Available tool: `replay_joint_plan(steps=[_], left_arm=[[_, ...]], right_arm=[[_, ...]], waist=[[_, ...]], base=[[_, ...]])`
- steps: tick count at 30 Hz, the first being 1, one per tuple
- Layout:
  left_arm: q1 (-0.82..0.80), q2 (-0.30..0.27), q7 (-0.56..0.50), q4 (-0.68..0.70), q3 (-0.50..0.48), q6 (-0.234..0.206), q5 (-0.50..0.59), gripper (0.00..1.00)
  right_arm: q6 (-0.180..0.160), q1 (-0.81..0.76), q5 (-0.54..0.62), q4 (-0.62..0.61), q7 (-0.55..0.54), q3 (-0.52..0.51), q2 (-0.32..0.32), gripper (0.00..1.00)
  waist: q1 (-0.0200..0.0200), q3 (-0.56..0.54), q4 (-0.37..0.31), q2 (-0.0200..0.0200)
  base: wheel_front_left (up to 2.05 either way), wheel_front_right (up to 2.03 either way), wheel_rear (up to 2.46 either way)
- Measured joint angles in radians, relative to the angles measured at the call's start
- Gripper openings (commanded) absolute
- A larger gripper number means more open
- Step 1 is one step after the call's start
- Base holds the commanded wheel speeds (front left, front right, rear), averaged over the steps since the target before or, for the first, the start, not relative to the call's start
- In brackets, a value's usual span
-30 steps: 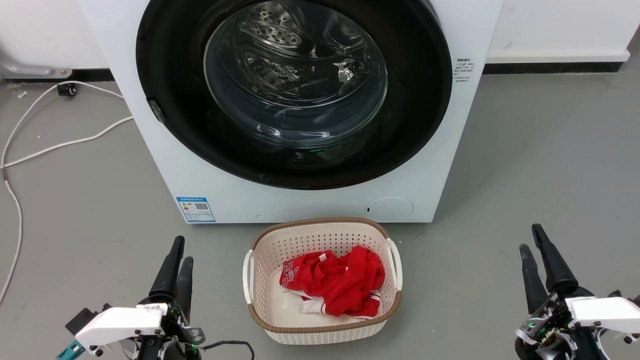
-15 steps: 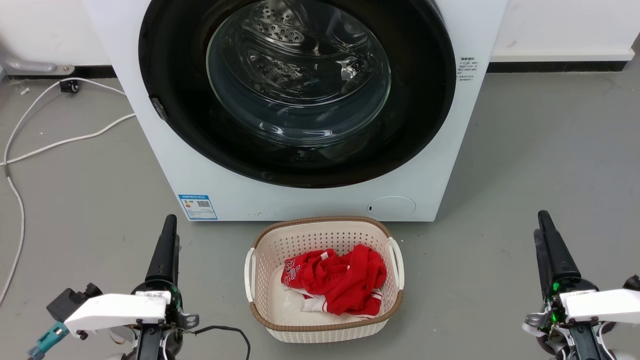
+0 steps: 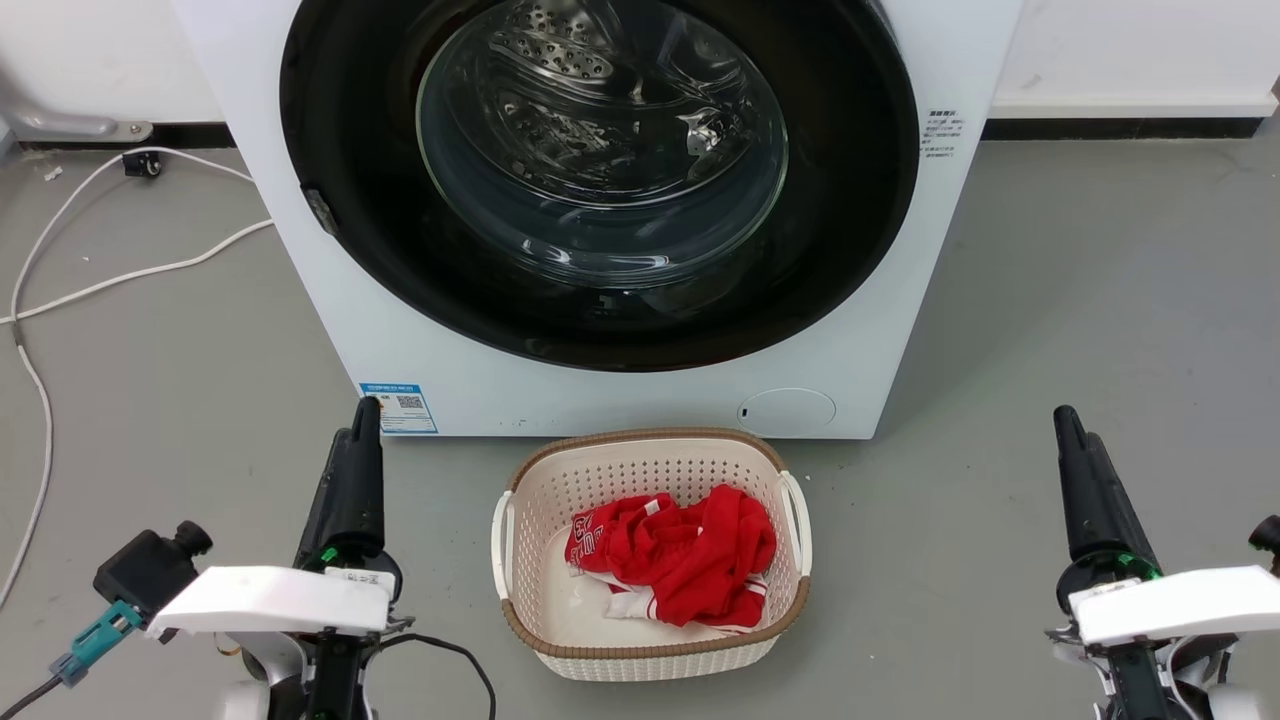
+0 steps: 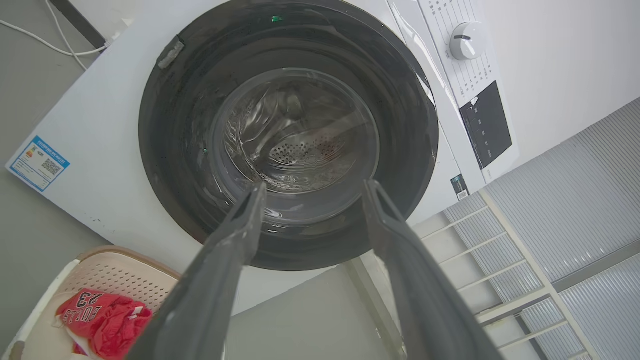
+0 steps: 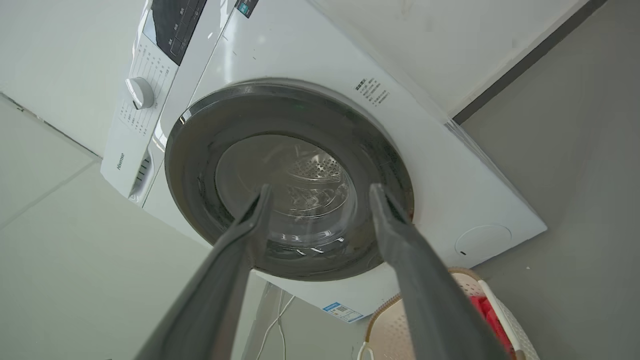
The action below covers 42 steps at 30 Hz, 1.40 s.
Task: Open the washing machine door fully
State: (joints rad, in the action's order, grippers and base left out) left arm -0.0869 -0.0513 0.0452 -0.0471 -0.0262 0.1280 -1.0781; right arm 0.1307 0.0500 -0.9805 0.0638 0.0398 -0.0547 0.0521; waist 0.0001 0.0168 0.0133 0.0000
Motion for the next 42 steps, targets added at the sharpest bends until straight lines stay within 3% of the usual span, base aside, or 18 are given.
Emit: replay_joint_plan(steps=[3, 4, 13, 42], left_arm=[[0.000, 0.000, 0.011, 0.005, 0.014, 0.000, 0.076, 1.00], [0.001, 0.000, 0.020, 0.008, 0.028, 0.000, 0.146, 1.00], [0.006, 0.000, 0.048, 0.014, 0.064, -0.014, 0.334, 1.00], [0.017, -0.001, 0.126, -0.009, 0.125, -0.079, 0.669, 1.00]], right_arm=[[0.000, -0.008, 0.083, -0.006, 0.013, 0.004, 0.000, 1.00], [0.000, -0.015, 0.160, -0.008, 0.022, 0.007, 0.000, 1.00], [0.000, -0.031, 0.312, -0.012, 0.047, 0.006, 0.000, 1.00], [0.000, -0.039, 0.654, -0.045, 0.098, 0.029, 0.000, 1.00]], waist=[[0.0000, 0.000, 0.000, 0.0000], [0.0000, 0.000, 0.001, 0.0000], [0.0000, -0.001, 0.006, 0.0000], [0.0000, 0.011, 0.015, 0.0000]], base=[[0.00, 0.00, 0.00], [0.00, 0.00, 0.00], [0.00, 0.00, 0.00], [0.00, 0.00, 0.00]])
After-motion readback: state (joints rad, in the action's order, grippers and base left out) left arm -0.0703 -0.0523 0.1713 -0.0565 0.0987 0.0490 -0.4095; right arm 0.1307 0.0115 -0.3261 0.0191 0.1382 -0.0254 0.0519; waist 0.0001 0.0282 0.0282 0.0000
